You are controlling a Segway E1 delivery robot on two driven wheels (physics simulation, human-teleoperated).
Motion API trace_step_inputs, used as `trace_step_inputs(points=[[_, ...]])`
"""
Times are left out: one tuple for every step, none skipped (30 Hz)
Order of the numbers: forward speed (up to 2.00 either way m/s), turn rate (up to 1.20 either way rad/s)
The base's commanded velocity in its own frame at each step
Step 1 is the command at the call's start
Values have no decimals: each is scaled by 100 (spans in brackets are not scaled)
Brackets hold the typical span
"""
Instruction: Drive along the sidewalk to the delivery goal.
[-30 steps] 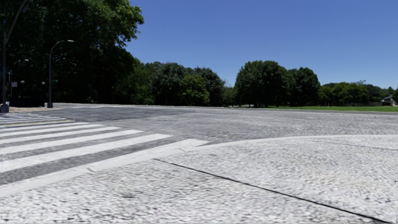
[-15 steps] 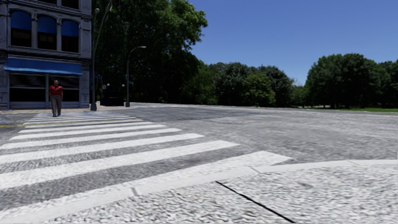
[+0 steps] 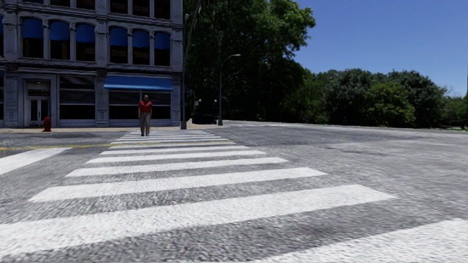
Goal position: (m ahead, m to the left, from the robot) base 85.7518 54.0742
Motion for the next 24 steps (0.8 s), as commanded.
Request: trace_step_inputs(points=[[177, 69], [177, 69], [177, 60], [177, 52], [177, 52], [177, 36], [177, 0], [177, 0], [177, 0], [177, 0], [177, 0], [177, 0], [178, 0], [178, 0], [179, 0], [179, 0], [179, 0], [179, 0], [179, 0], [179, 0], [179, 0], [179, -2], [179, -2], [179, -3]])
